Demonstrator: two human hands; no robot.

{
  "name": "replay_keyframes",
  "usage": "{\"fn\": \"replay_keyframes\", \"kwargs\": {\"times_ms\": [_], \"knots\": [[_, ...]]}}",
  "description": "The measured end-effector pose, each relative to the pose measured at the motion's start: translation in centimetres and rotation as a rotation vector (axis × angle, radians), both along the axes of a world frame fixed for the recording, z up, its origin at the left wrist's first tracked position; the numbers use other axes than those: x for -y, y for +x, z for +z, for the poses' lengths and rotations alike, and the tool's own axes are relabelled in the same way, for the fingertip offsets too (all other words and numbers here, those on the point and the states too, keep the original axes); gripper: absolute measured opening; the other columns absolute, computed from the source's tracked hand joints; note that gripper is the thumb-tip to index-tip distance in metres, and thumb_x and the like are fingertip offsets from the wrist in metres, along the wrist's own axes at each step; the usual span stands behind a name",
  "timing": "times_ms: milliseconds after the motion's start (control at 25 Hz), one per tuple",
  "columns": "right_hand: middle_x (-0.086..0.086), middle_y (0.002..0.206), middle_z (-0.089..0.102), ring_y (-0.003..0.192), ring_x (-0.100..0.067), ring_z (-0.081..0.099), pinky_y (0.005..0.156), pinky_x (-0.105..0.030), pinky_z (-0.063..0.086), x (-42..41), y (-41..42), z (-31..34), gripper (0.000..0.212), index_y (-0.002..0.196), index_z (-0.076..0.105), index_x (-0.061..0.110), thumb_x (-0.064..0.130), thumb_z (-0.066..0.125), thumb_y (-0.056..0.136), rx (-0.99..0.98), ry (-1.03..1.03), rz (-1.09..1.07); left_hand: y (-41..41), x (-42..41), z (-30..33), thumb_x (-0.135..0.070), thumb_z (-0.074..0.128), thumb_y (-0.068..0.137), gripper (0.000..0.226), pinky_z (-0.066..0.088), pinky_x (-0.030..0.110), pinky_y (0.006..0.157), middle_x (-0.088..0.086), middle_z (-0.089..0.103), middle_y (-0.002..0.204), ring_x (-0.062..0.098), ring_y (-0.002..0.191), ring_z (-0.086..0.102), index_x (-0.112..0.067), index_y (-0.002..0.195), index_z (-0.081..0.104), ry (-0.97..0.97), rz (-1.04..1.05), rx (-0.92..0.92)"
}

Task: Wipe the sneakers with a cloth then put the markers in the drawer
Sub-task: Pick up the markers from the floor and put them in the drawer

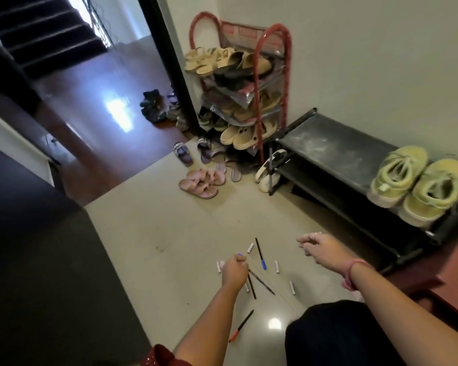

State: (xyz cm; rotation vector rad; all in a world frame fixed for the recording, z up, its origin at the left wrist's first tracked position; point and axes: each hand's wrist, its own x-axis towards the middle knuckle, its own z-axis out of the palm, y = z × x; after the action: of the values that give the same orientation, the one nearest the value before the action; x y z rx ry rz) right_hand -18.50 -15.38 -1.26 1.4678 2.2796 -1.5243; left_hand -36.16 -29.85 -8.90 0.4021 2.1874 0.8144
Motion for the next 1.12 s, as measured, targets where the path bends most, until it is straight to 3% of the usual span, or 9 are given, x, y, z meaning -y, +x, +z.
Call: {"fn": "replay_keyframes", "kwargs": {"times_ms": [120,280,440,720,840,960,1040,1120], "knots": [[0.003,0.131,0.055,0.122,-0.011,0.051,0.106,-0.024,0.036,-1.5,-2.6,-5.1,0.042,0.130,0.053,0.018,0.004,0.036,0.094,0.163,-0.011,0.201,-2.0,1.2,-5.8,-0.005,0.043,0.090,0.027,0.043,0.022,0.070,0.005,0.060,0.108,0.015,0.081,0.055,-0.006,0.111,0.060,-0.125,-0.008,0.019],[0.002,0.139,0.049,0.126,-0.012,0.046,0.109,-0.025,0.034,-4.1,-4.9,-11.9,0.055,0.136,0.047,0.021,-0.002,0.032,0.088,0.335,0.035,0.466,-2.6,1.9,-12.9,-0.007,0.046,0.090,0.031,0.040,0.020,0.084,0.007,0.061,0.120,0.018,0.108,0.056,-0.007,0.118,0.059,-0.235,-0.048,0.052],[0.005,0.146,0.036,0.131,-0.017,0.039,0.104,-0.028,0.038,-5.0,-6.9,-17.6,0.069,0.145,0.034,0.025,-0.007,0.031,0.083,0.449,0.093,0.705,-1.6,2.3,-18.3,-0.008,0.046,0.091,0.033,0.041,0.022,0.092,0.005,0.061,0.123,0.018,0.114,0.056,-0.007,0.122,0.058,-0.272,0.030,0.131],[-0.002,0.150,0.028,0.130,-0.024,0.036,0.101,-0.037,0.041,-5.9,-9.8,-25.7,0.067,0.148,0.025,0.023,0.000,0.039,0.086,0.645,0.178,1.162,-0.2,0.5,-24.5,-0.016,0.047,0.095,0.026,0.046,0.023,0.073,0.002,0.064,0.111,0.015,0.093,0.058,-0.010,0.117,0.059,-0.259,0.202,0.195],[-0.005,0.140,0.038,0.125,-0.025,0.041,0.098,-0.038,0.043,-6.2,-11.9,-29.3,0.059,0.144,0.033,0.019,0.004,0.038,0.087,0.680,0.225,1.215,-0.1,-1.1,-26.4,-0.019,0.048,0.095,0.015,0.049,0.024,0.070,-0.003,0.060,0.102,0.014,0.089,0.057,-0.016,0.107,0.057,-0.279,0.226,0.182],[-0.005,0.141,0.037,0.127,-0.025,0.036,0.101,-0.038,0.039,-5.6,-13.4,-32.4,0.061,0.146,0.027,0.021,0.007,0.036,0.087,0.643,0.218,1.138,0.1,-2.4,-27.9,-0.024,0.052,0.094,0.007,0.053,0.034,0.082,0.000,0.060,0.098,0.019,0.092,0.061,-0.020,0.095,0.048,-0.313,0.258,0.174],[-0.006,0.150,0.025,0.136,-0.025,0.025,0.107,-0.041,0.032,-4.9,-13.6,-34.1,0.067,0.149,0.021,0.025,0.008,0.038,0.086,0.629,0.193,1.053,0.4,-3.0,-29.0,-0.027,0.056,0.093,0.017,0.053,0.032,0.077,0.001,0.060,0.091,0.017,0.084,0.060,-0.017,0.106,0.050,-0.322,0.289,0.164],[-0.005,0.158,0.004,0.144,-0.027,0.009,0.113,-0.044,0.023,-4.0,-13.8,-35.3,0.075,0.151,0.011,0.031,0.008,0.041,0.086,0.632,0.168,0.987,0.7,-3.5,-30.2,-0.031,0.058,0.093,0.043,0.050,0.027,0.071,0.003,0.064,0.092,0.017,0.082,0.062,-0.013,0.130,0.046,-0.321,0.303,0.139]]}}
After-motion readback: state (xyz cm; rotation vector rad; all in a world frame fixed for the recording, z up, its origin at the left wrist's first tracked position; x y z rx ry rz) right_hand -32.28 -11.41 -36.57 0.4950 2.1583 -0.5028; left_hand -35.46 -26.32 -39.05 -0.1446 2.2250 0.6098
